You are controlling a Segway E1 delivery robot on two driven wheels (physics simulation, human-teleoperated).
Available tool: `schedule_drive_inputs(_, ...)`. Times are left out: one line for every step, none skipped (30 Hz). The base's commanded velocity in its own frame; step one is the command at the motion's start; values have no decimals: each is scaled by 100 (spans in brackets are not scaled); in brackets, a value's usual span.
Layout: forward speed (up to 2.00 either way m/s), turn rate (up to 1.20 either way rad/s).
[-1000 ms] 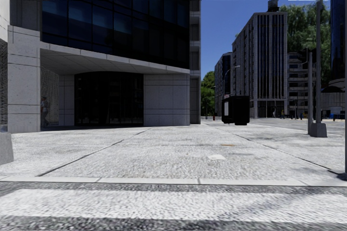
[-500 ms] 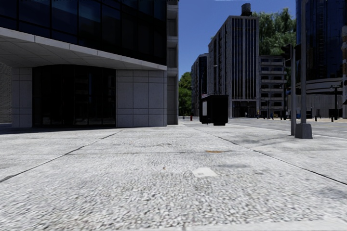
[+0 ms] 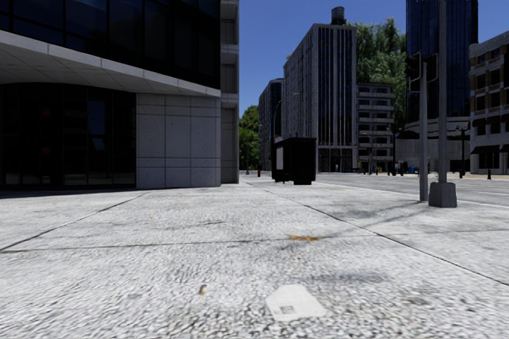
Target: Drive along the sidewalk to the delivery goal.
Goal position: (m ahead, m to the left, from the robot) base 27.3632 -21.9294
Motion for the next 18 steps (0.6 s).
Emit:
schedule_drive_inputs(164,0)
schedule_drive_inputs(164,0)
schedule_drive_inputs(161,0)
schedule_drive_inputs(159,0)
schedule_drive_inputs(159,0)
schedule_drive_inputs(159,0)
schedule_drive_inputs(159,0)
schedule_drive_inputs(159,0)
schedule_drive_inputs(159,0)
schedule_drive_inputs(159,0)
schedule_drive_inputs(159,0)
schedule_drive_inputs(159,0)
schedule_drive_inputs(159,0)
schedule_drive_inputs(159,0)
schedule_drive_inputs(159,0)
schedule_drive_inputs(159,0)
schedule_drive_inputs(159,0)
schedule_drive_inputs(159,0)
